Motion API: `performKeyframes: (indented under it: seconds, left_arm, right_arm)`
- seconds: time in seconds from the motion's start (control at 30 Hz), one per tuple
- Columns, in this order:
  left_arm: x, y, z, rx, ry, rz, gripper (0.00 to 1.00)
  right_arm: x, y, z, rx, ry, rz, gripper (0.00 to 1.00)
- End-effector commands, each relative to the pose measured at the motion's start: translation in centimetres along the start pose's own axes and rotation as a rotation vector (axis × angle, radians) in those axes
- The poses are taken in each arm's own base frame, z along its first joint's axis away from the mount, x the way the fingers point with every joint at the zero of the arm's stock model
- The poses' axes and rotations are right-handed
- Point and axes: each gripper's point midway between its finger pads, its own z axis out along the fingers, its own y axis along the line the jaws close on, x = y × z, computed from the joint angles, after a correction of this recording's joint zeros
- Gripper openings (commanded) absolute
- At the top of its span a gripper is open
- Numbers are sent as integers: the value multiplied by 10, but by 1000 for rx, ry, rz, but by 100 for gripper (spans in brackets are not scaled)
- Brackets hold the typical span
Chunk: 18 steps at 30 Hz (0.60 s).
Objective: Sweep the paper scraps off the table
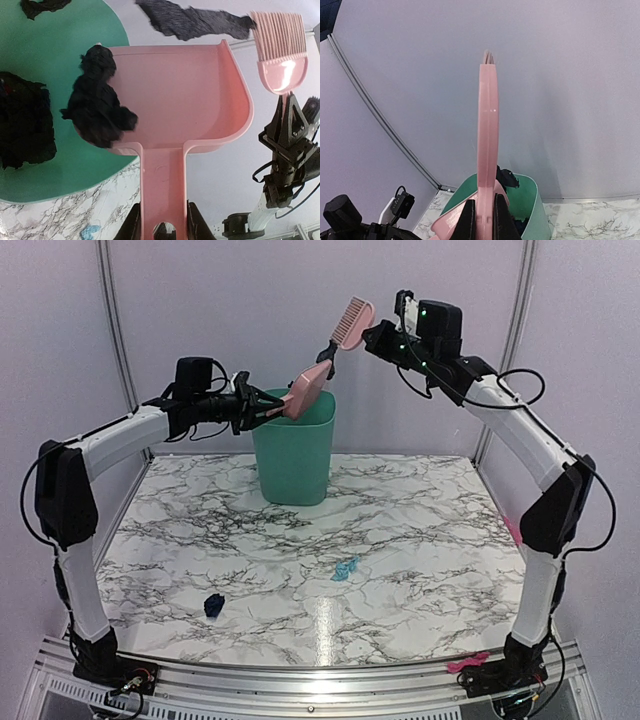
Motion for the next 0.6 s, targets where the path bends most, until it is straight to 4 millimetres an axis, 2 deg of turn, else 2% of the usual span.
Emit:
performKeyframes:
  seconds: [0.0, 0.1, 0.17, 0.33, 0.43, 0.57]
  left_arm:
    - [-13, -27, -13, 93, -59, 20, 0]
    - [-17, -33, -15, 117, -69, 3, 0]
    - [-19, -40, -17, 141, -82, -7, 0]
    - [-24, -50, -23, 156, -112, -45, 0]
    - [-26, -56, -30, 153, -142, -31, 0]
    - [-29, -60, -48, 124, -216, 0, 0]
  right_arm:
    - [-49, 10, -20, -8, -145, -25, 0]
    - [-51, 10, -28, 4, -141, -25, 0]
    - [-45, 9, -35, 13, -121, -26, 0]
    - [-20, 3, -48, 2, -68, -35, 0]
    - [-5, 17, -40, -98, -21, -24, 0]
    - [21, 22, -11, -162, 51, 37, 0]
